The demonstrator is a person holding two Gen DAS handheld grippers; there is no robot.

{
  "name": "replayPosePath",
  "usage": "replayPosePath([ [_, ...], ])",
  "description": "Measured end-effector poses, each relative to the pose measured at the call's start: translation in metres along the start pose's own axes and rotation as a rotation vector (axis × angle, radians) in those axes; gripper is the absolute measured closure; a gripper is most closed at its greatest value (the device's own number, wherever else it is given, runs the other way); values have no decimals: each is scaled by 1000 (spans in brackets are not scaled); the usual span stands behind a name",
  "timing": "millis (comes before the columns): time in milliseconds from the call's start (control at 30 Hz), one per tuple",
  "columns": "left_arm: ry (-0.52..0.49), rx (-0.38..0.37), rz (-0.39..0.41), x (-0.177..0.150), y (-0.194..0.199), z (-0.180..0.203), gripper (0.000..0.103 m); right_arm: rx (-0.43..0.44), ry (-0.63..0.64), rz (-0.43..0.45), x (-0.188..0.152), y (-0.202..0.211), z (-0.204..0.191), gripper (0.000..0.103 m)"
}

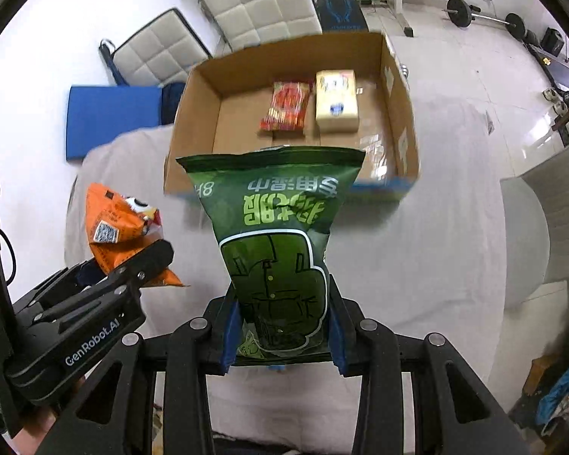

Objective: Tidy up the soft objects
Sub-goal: 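Lower both bags into the box and open both tools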

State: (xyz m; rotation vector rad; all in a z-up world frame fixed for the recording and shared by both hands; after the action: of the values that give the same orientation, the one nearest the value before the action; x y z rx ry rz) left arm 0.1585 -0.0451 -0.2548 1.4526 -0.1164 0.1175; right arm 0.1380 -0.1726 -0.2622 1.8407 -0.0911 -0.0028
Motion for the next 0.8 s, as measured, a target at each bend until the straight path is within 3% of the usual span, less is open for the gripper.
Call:
replayPosePath([
  [167, -43, 25, 34, 52, 2, 5, 52, -27, -44, 23, 53, -2, 18, 63],
  [300, -58, 33, 17, 91, -13, 7, 52, -71, -70, 2, 92, -25, 34, 63],
  [533, -10, 11, -121, 154, -78, -5, 52, -129, -115, -99, 142, -95, 65, 63],
  [800, 36, 30, -245, 203, -153, -20, 52, -178, -128, -219, 154, -168, 86, 63],
])
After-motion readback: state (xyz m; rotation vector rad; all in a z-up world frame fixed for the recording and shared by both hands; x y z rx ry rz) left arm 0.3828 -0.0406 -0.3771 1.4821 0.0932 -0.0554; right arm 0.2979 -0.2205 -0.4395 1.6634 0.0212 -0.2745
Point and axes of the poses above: each gripper's, at about its wrist camera, not at the fingertips, and y roughly against the way its jaws point, z to its right, x to its top, the point moved 10 cm from there along -y, roughly the way its jaws point, and after that the axes turned 7 degrees about -z, right-handed, at the moved point
